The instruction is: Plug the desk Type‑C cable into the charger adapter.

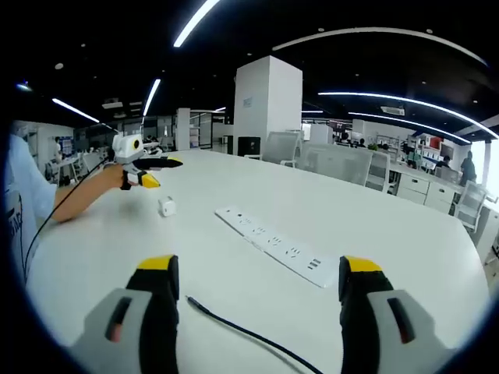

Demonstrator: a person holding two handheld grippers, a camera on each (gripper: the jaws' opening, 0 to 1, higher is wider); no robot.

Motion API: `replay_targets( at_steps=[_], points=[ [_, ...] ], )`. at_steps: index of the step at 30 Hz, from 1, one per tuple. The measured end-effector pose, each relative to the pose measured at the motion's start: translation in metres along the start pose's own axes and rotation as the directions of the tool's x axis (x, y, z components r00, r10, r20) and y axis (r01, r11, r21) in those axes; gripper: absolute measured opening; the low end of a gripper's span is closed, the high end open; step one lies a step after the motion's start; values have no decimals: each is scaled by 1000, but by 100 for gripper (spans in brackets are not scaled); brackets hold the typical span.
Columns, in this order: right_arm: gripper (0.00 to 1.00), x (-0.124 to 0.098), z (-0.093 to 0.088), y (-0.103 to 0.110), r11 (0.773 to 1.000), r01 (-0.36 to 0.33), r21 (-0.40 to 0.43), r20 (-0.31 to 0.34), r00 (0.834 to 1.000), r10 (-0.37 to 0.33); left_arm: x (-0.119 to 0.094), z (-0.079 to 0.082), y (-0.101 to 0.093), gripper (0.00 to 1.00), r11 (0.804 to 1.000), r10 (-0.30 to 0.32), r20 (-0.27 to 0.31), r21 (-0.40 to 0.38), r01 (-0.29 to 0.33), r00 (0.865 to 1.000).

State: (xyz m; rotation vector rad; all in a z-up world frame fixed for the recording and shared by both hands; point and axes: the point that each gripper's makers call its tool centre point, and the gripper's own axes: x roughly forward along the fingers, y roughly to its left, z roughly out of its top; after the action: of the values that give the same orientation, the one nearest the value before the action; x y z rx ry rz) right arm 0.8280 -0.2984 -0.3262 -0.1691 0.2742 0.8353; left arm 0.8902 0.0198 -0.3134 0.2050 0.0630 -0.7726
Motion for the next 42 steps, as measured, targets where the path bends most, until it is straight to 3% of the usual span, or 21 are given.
replay_targets(
  at_steps=[7,14,17,22,29,35,42],
  points=[
    [81,-3,-3,6,1000,-28,-7,-15,999,28,1,-2,-1,77,1000,-3,-5,-3,3,1000],
    [75,3,-14,27,984,-108,-140,-77,992,98,2,-3,-2,78,1000,-9,-7,3,9,1000],
    [75,6,-17,34,978,-130,-161,-93,989,116,3,-4,-1,78,1000,-10,-11,3,10,1000],
    [65,7,-21,39,974,-167,-155,-103,983,152,4,-8,-5,77,1000,-31,-14,-2,31,999],
    [66,7,-31,33,979,-162,-125,-132,981,145,7,-13,-7,77,999,-46,-19,-15,46,999],
    [58,8,-39,31,973,-161,-168,-171,976,132,7,-15,-10,77,998,-55,-30,-14,55,998],
    [49,7,-50,32,972,-172,-162,-220,966,134,6,-12,-7,76,999,-40,-14,-15,40,999]
  ],
)
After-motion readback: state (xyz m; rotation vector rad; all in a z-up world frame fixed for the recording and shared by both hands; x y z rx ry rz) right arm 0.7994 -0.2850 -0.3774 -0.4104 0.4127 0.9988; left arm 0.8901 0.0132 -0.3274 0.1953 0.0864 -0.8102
